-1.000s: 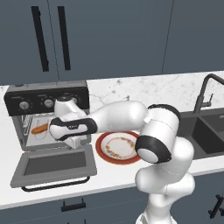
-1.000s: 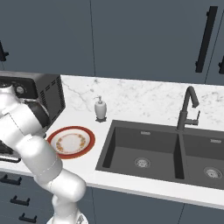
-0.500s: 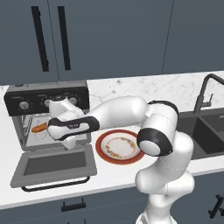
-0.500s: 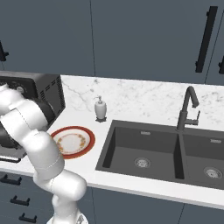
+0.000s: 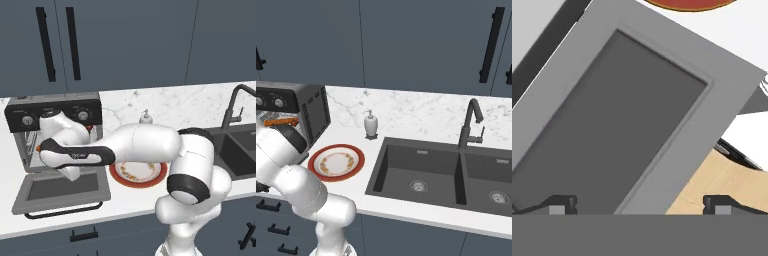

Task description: Pick up the kebab skewer and baguette bread, and place them inside the toaster oven. Close the toaster oven door and start by setting the timer.

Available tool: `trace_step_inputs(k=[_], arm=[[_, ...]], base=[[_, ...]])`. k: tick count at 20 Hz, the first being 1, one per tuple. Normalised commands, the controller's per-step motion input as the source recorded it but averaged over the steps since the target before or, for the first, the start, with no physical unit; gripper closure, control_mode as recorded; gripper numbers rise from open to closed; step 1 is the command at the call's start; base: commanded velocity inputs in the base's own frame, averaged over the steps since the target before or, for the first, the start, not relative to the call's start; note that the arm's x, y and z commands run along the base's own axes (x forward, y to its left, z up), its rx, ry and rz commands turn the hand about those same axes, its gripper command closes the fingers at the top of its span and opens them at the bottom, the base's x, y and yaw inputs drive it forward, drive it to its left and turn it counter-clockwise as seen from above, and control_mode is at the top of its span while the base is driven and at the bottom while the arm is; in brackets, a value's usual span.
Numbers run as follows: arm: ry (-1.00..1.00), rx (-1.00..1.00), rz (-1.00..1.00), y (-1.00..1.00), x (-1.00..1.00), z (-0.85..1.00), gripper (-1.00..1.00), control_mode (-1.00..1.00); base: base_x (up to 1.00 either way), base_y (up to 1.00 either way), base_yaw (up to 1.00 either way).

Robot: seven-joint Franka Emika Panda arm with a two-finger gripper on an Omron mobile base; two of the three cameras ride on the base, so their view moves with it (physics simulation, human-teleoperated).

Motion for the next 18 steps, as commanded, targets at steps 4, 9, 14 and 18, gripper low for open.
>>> trace_step_inputs(k=[4,9,14,18], arm=[[0.02,0.0,0.19,-0.11,-1.0,0.19,-1.0,-1.0],[0.0,0.0,0.32,-0.32,-1.0,-0.05,-1.0,-1.0],[0.0,0.02,0.35,-0.31,-0.87,-0.4,-1.0,-1.0],[0.02,0.02,0.38,-0.17,-0.12,-0.37,-1.0,-1.0]], base=[[0.0,0.0,0.0],[0.0,0.0,0.0],[0.0,0.0,0.0],[0.0,0.0,0.0]])
